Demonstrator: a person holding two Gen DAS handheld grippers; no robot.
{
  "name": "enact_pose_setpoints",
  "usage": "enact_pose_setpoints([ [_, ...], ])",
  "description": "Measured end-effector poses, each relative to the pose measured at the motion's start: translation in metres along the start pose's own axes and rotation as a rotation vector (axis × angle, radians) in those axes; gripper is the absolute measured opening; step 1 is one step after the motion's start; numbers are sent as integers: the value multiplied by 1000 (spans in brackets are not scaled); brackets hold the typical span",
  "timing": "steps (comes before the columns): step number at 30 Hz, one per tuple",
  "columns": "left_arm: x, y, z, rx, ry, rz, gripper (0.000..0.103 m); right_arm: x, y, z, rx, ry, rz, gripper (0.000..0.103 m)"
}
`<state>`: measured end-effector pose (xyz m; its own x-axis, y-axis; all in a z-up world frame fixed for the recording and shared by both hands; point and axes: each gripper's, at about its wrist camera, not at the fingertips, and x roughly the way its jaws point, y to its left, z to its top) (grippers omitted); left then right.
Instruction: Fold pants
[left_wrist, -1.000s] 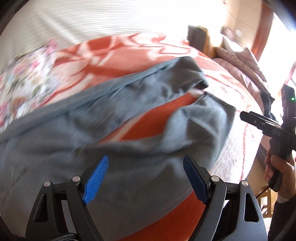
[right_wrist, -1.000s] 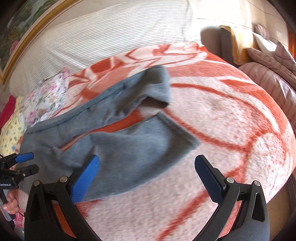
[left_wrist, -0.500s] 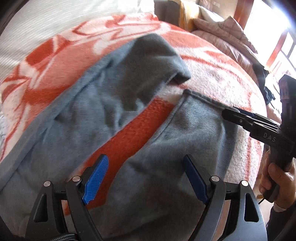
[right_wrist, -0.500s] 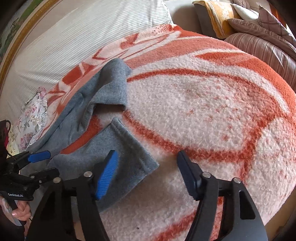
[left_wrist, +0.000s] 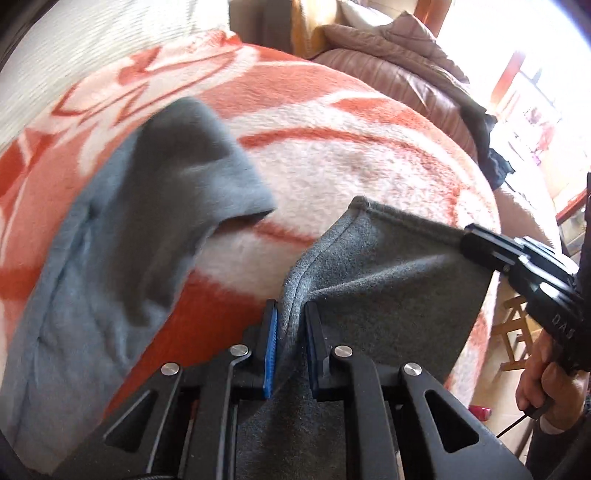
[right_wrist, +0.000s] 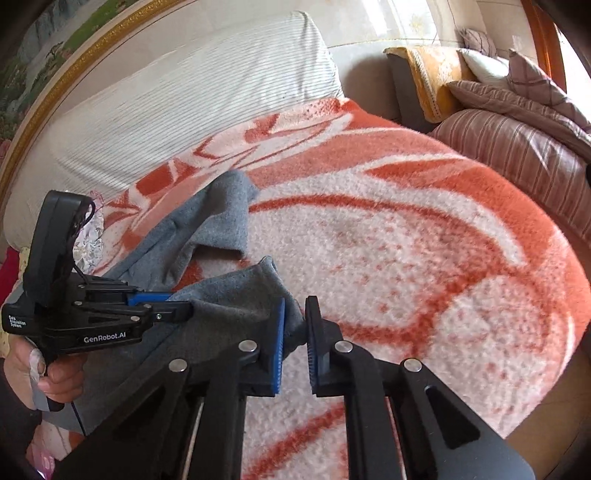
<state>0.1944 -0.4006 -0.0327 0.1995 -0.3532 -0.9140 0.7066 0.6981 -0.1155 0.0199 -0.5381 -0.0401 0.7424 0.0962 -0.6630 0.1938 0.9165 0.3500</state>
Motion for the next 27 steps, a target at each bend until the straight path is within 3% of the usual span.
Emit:
enact_pose_setpoints([
  [3,16,-1,0,-13,38,9,21,11,-20,-7,42,66,-35,19],
  [5,6,1,-5,-5,11,13,34,13,-25,-13,35,86,-89,38],
  [6,0,4,-7,-4,1,19,47,11,-26,-13,39,71,-77,44],
  [7,-8,7,-7,-1,-16,30,50,7,-28,-13,48,53,-54,57],
  [8,-17,11,-6,4,-37,44,50,2,-29,-10,57,32,-31,61],
  [17,-64,93,-3,-40,-68,201,50,23,19,45,-37,-6,114,61],
  [27,-51,155,1,15,-17,283,60,95,107,111,-322,126,220,62],
])
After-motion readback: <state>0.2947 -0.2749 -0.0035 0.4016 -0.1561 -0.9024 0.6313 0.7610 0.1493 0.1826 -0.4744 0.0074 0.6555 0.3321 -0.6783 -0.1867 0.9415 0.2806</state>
